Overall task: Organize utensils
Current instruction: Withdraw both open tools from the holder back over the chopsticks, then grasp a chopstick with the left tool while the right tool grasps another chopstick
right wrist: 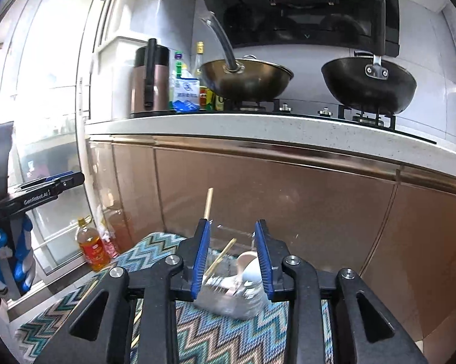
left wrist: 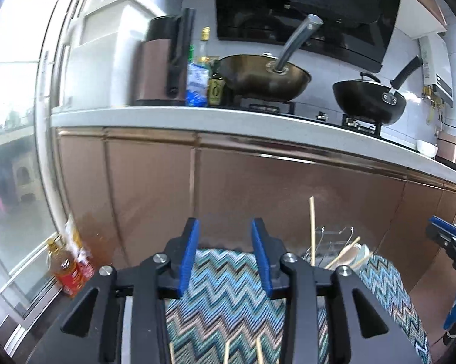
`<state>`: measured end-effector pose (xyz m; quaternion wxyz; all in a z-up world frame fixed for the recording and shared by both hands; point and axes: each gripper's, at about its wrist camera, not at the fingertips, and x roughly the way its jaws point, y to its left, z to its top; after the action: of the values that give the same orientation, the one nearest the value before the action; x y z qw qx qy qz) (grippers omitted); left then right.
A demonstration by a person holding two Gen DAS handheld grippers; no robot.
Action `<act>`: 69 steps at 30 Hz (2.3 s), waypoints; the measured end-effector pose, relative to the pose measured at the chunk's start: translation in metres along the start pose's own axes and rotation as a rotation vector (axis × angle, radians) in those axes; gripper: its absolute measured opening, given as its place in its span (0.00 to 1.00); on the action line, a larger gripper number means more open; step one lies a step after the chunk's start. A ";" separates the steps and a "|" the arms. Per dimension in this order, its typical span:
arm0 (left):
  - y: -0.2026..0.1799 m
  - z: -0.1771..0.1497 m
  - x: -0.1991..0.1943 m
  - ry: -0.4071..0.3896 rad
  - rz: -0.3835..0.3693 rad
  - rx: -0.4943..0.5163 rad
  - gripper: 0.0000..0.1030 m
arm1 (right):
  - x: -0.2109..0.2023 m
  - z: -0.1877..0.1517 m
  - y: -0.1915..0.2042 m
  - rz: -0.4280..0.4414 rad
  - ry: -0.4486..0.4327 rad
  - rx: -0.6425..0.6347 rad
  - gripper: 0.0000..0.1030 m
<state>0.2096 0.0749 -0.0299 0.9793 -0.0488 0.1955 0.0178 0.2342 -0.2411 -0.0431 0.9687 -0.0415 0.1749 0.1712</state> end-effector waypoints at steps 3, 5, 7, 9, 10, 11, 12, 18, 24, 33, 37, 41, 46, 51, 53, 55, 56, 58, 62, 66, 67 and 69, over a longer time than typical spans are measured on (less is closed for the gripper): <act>0.019 -0.007 -0.017 0.029 0.033 -0.007 0.34 | -0.020 -0.009 0.012 0.011 0.007 -0.003 0.32; 0.029 -0.012 -0.026 0.051 0.044 -0.012 0.34 | -0.033 -0.014 0.019 0.011 0.012 -0.002 0.32; 0.038 -0.016 -0.036 0.069 0.058 -0.018 0.34 | -0.047 -0.018 0.024 0.008 0.009 0.012 0.32; 0.045 -0.021 -0.045 0.075 0.067 -0.023 0.34 | -0.059 -0.019 0.026 0.007 0.002 0.028 0.32; 0.048 -0.024 -0.050 0.077 0.070 -0.027 0.34 | -0.064 -0.019 0.026 0.007 -0.002 0.034 0.32; 0.051 -0.027 -0.054 0.080 0.072 -0.030 0.34 | -0.070 -0.020 0.028 0.007 -0.006 0.042 0.32; 0.052 -0.029 -0.058 0.082 0.072 -0.033 0.34 | -0.074 -0.021 0.030 0.007 -0.008 0.045 0.32; 0.047 -0.042 -0.084 0.081 0.057 -0.025 0.34 | -0.099 -0.030 0.046 0.054 -0.011 0.051 0.36; 0.034 -0.053 -0.109 0.057 0.044 0.018 0.34 | -0.118 -0.039 0.061 0.078 -0.018 0.062 0.50; 0.029 -0.060 -0.118 0.063 0.042 0.035 0.34 | -0.124 -0.052 0.070 0.069 0.007 0.071 0.54; 0.030 -0.063 -0.112 0.081 0.046 0.038 0.34 | -0.119 -0.058 0.074 0.069 0.037 0.064 0.54; 0.032 -0.068 -0.102 0.115 0.043 0.032 0.34 | -0.110 -0.065 0.076 0.072 0.070 0.063 0.54; 0.040 -0.078 -0.079 0.195 0.023 -0.003 0.34 | -0.093 -0.073 0.077 0.078 0.129 0.071 0.47; 0.050 -0.090 -0.053 0.287 -0.003 -0.032 0.34 | -0.064 -0.084 0.076 0.087 0.223 0.092 0.41; 0.055 -0.098 -0.040 0.339 -0.025 -0.050 0.34 | -0.052 -0.090 0.077 0.098 0.263 0.099 0.39; 0.059 -0.107 -0.026 0.395 -0.030 -0.063 0.34 | -0.037 -0.096 0.078 0.110 0.310 0.106 0.35; 0.061 -0.112 -0.017 0.423 -0.028 -0.066 0.34 | -0.029 -0.100 0.080 0.117 0.335 0.111 0.34; 0.065 -0.121 -0.002 0.471 -0.020 -0.072 0.34 | -0.015 -0.105 0.081 0.131 0.375 0.117 0.30; 0.072 -0.136 0.023 0.540 -0.014 -0.081 0.33 | 0.020 -0.116 0.086 0.169 0.466 0.124 0.26; 0.078 -0.146 0.045 0.605 -0.029 -0.094 0.33 | 0.062 -0.129 0.093 0.216 0.566 0.144 0.23; 0.080 -0.148 0.053 0.626 -0.031 -0.100 0.33 | 0.075 -0.133 0.095 0.226 0.596 0.151 0.23; 0.083 -0.150 0.065 0.662 -0.033 -0.104 0.33 | 0.094 -0.140 0.098 0.238 0.641 0.163 0.23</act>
<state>0.2081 0.1429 -0.2005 0.8591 -0.1049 0.5009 -0.0047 0.2375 -0.1393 -0.2094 0.8380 0.0048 0.4868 0.2467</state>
